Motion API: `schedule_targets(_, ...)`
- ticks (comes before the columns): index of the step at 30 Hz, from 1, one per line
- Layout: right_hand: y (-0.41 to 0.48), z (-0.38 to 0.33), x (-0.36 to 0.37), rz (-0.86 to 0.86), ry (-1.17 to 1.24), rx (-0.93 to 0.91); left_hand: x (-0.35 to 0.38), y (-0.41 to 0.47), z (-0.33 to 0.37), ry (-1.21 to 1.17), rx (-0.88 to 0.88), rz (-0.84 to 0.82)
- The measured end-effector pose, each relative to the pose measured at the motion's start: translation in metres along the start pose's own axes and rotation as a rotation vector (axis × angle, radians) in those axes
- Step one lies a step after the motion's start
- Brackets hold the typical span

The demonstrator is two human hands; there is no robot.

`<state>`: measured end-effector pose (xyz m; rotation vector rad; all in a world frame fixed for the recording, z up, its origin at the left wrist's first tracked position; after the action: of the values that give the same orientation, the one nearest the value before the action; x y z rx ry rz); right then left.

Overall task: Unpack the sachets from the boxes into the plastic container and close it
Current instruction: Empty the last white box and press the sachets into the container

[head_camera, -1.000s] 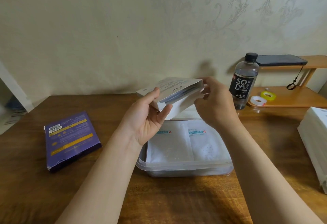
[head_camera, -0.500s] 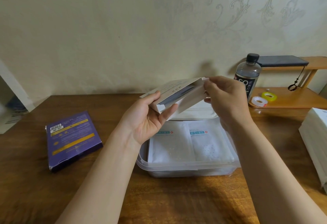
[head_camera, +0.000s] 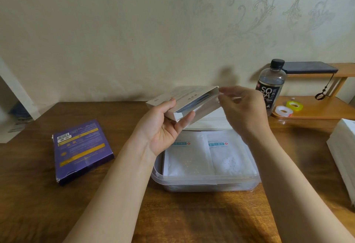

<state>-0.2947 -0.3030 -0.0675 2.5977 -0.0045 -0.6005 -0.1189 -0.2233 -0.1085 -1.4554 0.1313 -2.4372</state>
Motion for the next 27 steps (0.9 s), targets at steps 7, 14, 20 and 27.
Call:
schedule_targets(7,-0.026,-0.036,0.029,-0.22,-0.037,-0.226,0.007,-0.004,0.002,0.104,0.167,-0.078)
schedule_targets(14,-0.04,-0.047,0.039,-0.351,0.065,-0.237,0.008,-0.007,0.0,0.112,0.206,-0.068)
schedule_targets(20,-0.048,-0.046,0.05,-0.1,-0.105,-0.308,0.01,-0.01,-0.004,0.075,0.228,-0.052)
schedule_targets(27,-0.034,-0.038,0.038,-0.394,0.241,-0.012,0.008,-0.01,0.007,0.053,0.234,-0.042)
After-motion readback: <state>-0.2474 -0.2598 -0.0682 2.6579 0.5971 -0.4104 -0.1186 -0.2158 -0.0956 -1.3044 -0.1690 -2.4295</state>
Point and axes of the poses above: each hand's wrist, its own y-axis towards the middle knuckle, its own x-axis out of the palm, z = x × y, the point moved 6 cm from there along y, towards the middle knuckle, and after that the axes turned 8 degrees about -y, right-handed, at the moved point
